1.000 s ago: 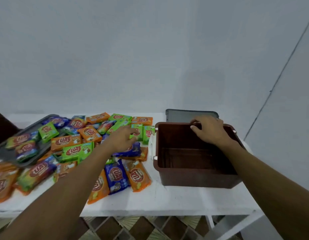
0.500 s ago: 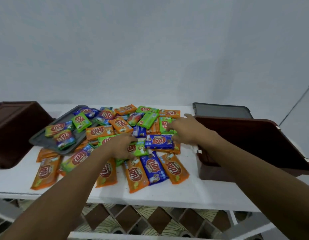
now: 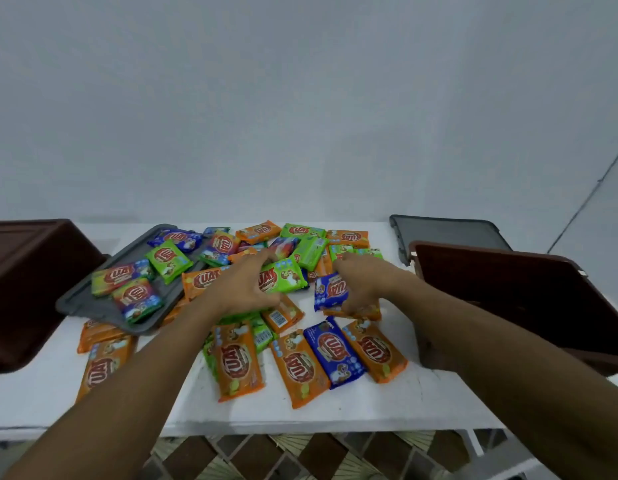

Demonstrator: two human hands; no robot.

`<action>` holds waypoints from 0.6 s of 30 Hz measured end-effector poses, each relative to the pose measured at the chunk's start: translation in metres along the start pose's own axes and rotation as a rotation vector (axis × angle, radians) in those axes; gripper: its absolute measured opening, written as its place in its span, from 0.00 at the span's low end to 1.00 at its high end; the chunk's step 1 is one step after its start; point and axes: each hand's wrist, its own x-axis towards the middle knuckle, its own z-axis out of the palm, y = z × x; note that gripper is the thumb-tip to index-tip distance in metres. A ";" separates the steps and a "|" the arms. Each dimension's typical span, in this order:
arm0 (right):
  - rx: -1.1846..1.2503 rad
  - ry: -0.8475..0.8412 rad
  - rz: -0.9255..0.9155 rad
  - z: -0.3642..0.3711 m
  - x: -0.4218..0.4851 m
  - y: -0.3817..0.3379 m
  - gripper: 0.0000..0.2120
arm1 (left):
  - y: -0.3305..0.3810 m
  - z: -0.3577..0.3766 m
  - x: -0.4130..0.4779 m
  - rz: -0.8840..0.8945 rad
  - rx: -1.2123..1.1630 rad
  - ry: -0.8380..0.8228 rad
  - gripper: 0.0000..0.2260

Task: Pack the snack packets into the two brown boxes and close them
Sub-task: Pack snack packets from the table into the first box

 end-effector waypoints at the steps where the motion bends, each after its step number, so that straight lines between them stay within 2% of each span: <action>1: 0.010 0.022 -0.004 -0.008 -0.004 0.004 0.32 | 0.004 0.001 0.002 -0.009 -0.005 -0.008 0.34; 6: 0.114 0.108 0.036 -0.053 -0.045 0.046 0.37 | 0.048 0.002 0.026 0.060 0.059 -0.044 0.35; 8: 0.243 0.111 0.062 -0.064 -0.068 0.074 0.35 | 0.073 0.001 0.041 0.113 0.072 -0.061 0.34; 11: 0.379 0.107 0.129 -0.067 -0.108 0.129 0.29 | 0.121 0.005 0.066 0.186 0.011 -0.057 0.26; 14: 0.416 0.033 0.218 -0.053 -0.146 0.181 0.27 | 0.172 0.020 0.092 0.270 -0.012 -0.030 0.18; 18: 0.363 -0.125 0.277 -0.018 -0.184 0.227 0.23 | 0.229 0.054 0.119 0.380 0.084 -0.108 0.16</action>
